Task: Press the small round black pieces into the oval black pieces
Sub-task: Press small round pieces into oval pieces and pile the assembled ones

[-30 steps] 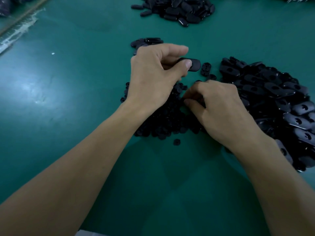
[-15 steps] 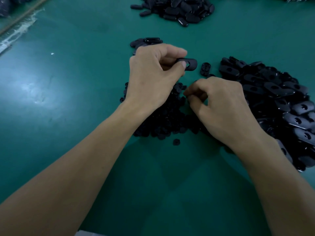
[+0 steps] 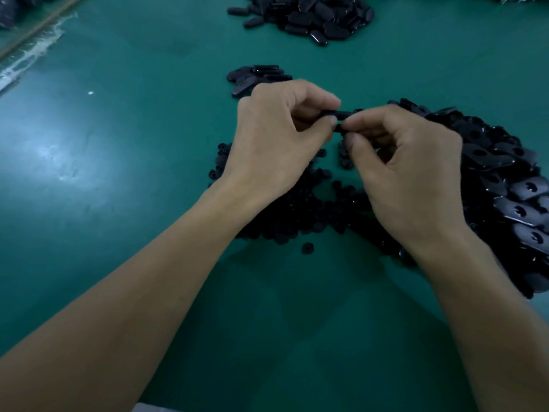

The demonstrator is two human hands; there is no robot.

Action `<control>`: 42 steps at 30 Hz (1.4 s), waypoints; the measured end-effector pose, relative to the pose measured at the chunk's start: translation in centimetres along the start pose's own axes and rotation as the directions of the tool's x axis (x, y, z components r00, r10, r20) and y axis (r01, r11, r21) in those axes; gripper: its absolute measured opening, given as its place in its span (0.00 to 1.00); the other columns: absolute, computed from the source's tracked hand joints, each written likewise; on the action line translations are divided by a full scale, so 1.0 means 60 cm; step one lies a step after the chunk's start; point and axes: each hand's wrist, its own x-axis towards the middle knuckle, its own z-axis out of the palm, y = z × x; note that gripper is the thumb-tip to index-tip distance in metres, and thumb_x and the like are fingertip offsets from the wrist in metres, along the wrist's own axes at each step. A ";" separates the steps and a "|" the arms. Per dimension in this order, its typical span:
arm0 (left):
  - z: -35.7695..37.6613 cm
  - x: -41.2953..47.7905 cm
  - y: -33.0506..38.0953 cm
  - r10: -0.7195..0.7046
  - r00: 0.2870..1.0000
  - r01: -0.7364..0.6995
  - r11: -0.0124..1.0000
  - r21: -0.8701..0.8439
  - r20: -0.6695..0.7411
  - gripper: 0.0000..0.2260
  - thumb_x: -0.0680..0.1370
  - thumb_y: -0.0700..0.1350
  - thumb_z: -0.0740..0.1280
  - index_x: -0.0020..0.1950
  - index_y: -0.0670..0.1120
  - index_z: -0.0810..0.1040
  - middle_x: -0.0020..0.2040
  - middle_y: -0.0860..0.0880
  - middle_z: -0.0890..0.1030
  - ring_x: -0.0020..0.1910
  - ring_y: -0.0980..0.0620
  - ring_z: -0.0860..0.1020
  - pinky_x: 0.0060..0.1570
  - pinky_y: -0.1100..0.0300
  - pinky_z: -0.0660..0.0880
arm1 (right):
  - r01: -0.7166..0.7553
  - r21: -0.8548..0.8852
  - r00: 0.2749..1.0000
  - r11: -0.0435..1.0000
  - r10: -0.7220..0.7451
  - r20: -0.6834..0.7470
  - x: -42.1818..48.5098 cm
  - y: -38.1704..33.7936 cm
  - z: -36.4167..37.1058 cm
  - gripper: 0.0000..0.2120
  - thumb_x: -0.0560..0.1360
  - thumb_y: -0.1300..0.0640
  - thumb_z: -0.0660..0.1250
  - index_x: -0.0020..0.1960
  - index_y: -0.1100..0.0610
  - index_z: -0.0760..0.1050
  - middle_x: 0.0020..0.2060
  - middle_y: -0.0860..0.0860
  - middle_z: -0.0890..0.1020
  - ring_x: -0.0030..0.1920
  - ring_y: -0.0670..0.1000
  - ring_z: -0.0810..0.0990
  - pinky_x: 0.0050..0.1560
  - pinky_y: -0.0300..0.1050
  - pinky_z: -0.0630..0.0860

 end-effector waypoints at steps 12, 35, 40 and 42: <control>0.005 -0.007 0.004 0.038 0.997 -0.037 0.999 -0.022 0.072 0.11 0.74 0.36 0.75 0.47 0.53 0.84 0.40 0.58 0.85 0.39 0.61 0.84 0.44 0.66 0.79 | -0.087 0.104 0.992 0.991 0.096 -0.085 0.005 0.001 -0.001 0.07 0.76 0.59 0.70 0.47 0.46 0.78 0.38 0.37 0.81 0.41 0.41 0.82 0.44 0.33 0.77; 0.008 -0.011 0.015 0.076 0.996 -0.077 0.997 0.017 0.055 0.10 0.74 0.33 0.72 0.53 0.43 0.86 0.44 0.53 0.86 0.43 0.62 0.85 0.49 0.65 0.81 | -0.077 0.132 0.985 0.988 0.095 -0.142 0.001 -0.006 0.003 0.20 0.73 0.61 0.69 0.37 0.46 0.59 0.30 0.38 0.77 0.37 0.45 0.81 0.38 0.35 0.72; 0.008 -0.009 0.015 0.045 0.997 -0.046 0.999 0.013 0.061 0.10 0.74 0.34 0.73 0.52 0.45 0.87 0.43 0.57 0.85 0.42 0.62 0.84 0.48 0.66 0.80 | -0.050 0.127 0.989 0.991 0.067 -0.131 0.002 -0.001 0.002 0.21 0.74 0.63 0.70 0.36 0.46 0.59 0.33 0.47 0.79 0.38 0.41 0.81 0.39 0.34 0.74; 0.007 -0.008 0.013 0.040 0.997 -0.041 0.999 0.022 0.064 0.09 0.74 0.35 0.73 0.51 0.45 0.87 0.42 0.58 0.85 0.41 0.63 0.84 0.47 0.68 0.79 | -0.078 0.155 0.989 0.985 0.097 -0.113 0.004 0.003 0.000 0.21 0.74 0.63 0.71 0.35 0.47 0.61 0.33 0.46 0.80 0.39 0.43 0.83 0.42 0.43 0.79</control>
